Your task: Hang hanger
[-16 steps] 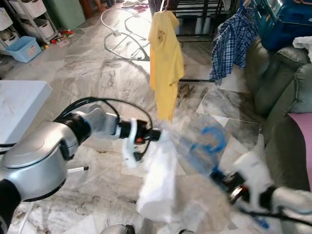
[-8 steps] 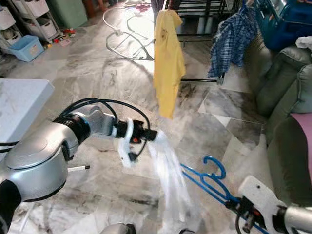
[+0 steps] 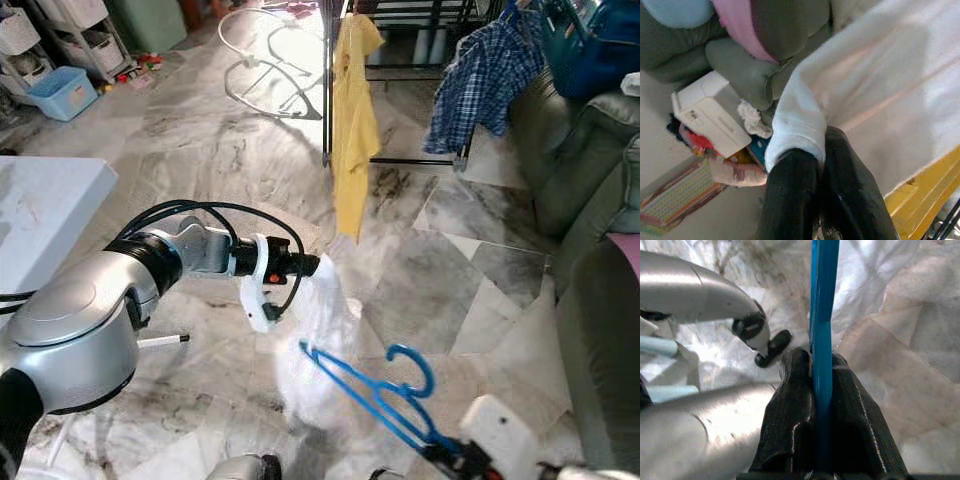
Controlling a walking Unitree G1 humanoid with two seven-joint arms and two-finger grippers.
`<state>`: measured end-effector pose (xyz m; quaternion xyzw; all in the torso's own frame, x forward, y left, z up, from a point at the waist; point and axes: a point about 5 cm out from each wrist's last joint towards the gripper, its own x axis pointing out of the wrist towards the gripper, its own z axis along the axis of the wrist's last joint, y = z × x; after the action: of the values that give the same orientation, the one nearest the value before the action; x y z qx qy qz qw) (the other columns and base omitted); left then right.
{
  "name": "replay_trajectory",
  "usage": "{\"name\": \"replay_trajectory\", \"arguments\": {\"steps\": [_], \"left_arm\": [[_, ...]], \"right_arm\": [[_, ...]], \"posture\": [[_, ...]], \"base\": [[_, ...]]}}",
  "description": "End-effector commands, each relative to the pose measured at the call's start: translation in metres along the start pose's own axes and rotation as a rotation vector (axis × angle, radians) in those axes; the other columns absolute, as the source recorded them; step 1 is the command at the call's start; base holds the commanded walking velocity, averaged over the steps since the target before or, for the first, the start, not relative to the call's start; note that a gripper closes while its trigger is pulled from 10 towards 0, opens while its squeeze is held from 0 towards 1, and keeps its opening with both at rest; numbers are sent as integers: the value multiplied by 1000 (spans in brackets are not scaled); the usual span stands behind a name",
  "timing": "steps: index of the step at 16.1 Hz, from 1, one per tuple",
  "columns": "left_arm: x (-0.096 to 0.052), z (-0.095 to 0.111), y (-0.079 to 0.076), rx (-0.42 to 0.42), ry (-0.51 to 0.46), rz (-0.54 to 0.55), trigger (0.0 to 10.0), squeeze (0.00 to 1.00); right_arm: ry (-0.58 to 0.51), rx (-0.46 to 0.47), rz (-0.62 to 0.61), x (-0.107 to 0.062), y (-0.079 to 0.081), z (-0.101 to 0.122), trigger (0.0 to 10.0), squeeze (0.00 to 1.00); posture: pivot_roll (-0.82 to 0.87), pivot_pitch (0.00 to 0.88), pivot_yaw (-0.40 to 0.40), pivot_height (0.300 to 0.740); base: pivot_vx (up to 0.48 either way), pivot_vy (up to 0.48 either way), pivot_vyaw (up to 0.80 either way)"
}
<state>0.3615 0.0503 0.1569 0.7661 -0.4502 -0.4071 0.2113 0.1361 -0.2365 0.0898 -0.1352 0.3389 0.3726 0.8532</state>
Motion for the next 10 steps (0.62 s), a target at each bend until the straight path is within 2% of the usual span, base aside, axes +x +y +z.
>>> {"name": "replay_trajectory", "arguments": {"steps": [1, 3, 6, 8, 10], "left_arm": [[0, -13, 15, 13, 35, 78, 10000, 0], [0, -13, 17, 21, 16, 96, 10000, 0], [-5, -12, 11, 39, 12, 64, 10000, 0], [-7, -10, 5, 23, 17, 45, 10000, 0], [-7, -4, 2, 14, -7, 46, 10000, 0]], "right_arm": [[-30, -2, 22, 9, 11, 6, 10000, 0], [-45, 2, 19, 13, 14, 7, 10000, 0], [7, 3, -99, -13, 3, -2, 10000, 0], [77, 14, -239, -33, -11, -13, 10000, 0], [119, 30, -298, -42, -16, -22, 10000, 0]], "posture": [[-37, 157, 121, 740], [-30, 158, 120, 740], [-23, 165, 120, 740], [-28, 168, 120, 740], [-33, 170, 120, 740]], "base": [[0, 0, 0], [0, 0, 0], [0, 0, 0], [0, 0, 0], [0, 0, 0]]}}
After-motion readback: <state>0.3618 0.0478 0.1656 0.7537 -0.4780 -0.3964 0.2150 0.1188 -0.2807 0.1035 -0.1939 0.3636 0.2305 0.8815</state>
